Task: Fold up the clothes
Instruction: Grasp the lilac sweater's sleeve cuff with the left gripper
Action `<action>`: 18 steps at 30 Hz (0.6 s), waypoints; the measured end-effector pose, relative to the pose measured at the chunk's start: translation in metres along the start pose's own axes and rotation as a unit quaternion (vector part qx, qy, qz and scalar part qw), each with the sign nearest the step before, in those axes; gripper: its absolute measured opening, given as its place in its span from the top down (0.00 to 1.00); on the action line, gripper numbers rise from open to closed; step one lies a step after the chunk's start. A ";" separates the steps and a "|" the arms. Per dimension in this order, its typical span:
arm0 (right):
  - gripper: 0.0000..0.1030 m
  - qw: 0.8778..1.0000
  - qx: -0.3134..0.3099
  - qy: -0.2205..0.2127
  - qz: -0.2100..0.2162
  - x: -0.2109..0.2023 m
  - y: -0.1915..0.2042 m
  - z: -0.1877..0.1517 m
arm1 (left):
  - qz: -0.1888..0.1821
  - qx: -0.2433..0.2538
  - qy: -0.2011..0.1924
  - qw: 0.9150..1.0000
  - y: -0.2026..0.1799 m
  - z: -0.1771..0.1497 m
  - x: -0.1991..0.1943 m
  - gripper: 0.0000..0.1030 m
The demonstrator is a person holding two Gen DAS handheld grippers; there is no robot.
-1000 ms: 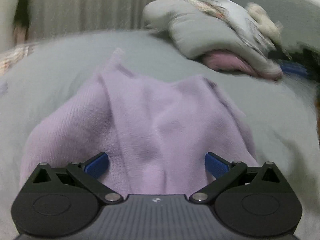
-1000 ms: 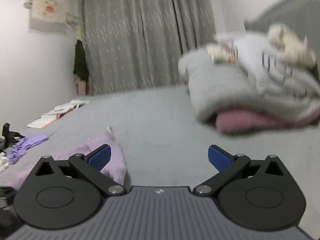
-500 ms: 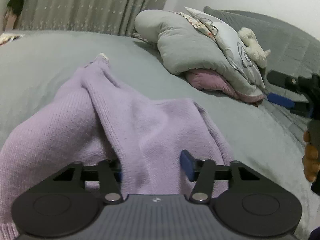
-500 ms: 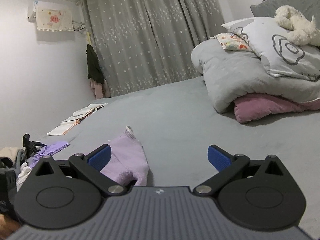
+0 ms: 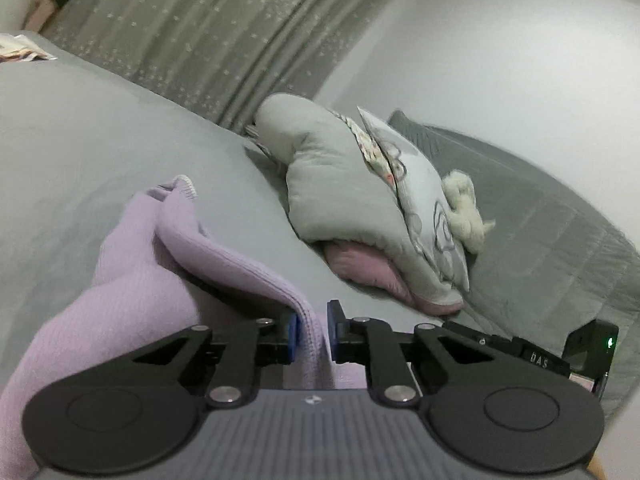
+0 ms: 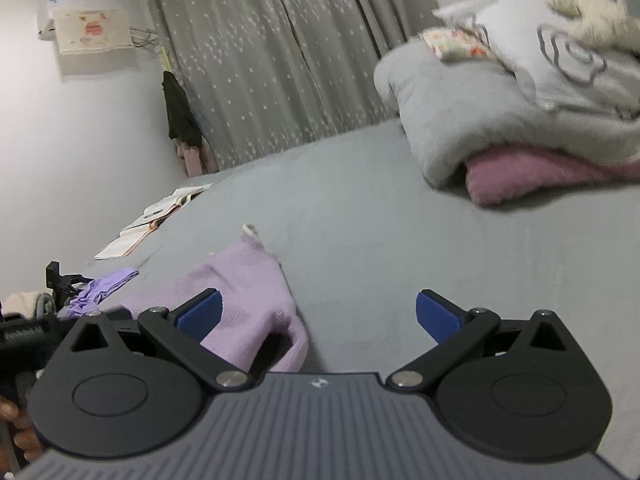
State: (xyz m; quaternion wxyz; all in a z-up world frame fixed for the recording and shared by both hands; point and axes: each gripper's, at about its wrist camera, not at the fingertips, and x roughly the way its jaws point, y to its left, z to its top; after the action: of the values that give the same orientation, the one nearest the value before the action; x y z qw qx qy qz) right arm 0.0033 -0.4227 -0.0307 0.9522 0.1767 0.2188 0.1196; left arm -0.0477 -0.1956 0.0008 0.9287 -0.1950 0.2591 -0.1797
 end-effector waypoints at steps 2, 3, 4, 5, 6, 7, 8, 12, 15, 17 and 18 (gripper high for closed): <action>0.00 1.000 0.007 0.002 0.000 0.000 0.000 -0.002 | 0.006 -0.013 0.055 0.998 0.010 -0.014 0.015 0.84; 0.00 1.000 0.011 0.004 0.000 0.001 0.000 -0.002 | 0.013 -0.020 0.072 0.997 0.019 -0.012 0.016 0.70; 0.00 1.000 0.014 0.005 0.000 0.001 0.000 -0.003 | 0.020 -0.026 0.089 0.996 0.028 -0.010 0.016 0.41; 0.00 1.000 0.018 0.006 -0.001 0.001 0.000 -0.004 | 0.029 -0.023 0.093 0.995 0.032 -0.015 0.017 0.33; 0.00 1.000 0.022 0.007 -0.001 0.001 0.000 -0.005 | 0.040 -0.003 0.081 0.996 0.028 -0.017 0.020 0.26; 0.00 1.000 0.024 0.009 -0.001 0.001 0.000 -0.005 | 0.051 0.018 0.068 0.996 0.023 -0.019 0.024 0.23; 0.00 1.000 0.021 0.010 -0.001 0.002 0.001 -0.006 | 0.060 0.029 0.062 0.996 0.020 -0.021 0.025 0.24; 0.00 1.000 0.019 0.009 0.000 0.001 -0.002 -0.005 | 0.087 0.082 0.072 0.990 0.001 -0.021 0.055 0.95; 0.00 1.000 0.021 0.006 -0.001 -0.001 -0.004 -0.004 | 0.070 0.051 0.073 0.994 0.005 -0.012 0.067 0.96; 0.00 1.000 0.023 0.003 -0.002 -0.003 -0.005 -0.004 | 0.057 0.035 0.071 0.995 0.008 -0.008 0.069 0.96; 0.00 1.000 0.026 0.001 -0.003 -0.004 -0.006 -0.003 | 0.050 0.031 0.069 0.996 0.010 -0.007 0.066 0.96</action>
State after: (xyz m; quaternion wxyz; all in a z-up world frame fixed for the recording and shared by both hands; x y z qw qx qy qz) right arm -0.0012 -0.4287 -0.0341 0.9473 0.2011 0.2229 0.1113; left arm 0.0041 -0.2176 -0.0363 0.9220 -0.1403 0.3263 -0.1541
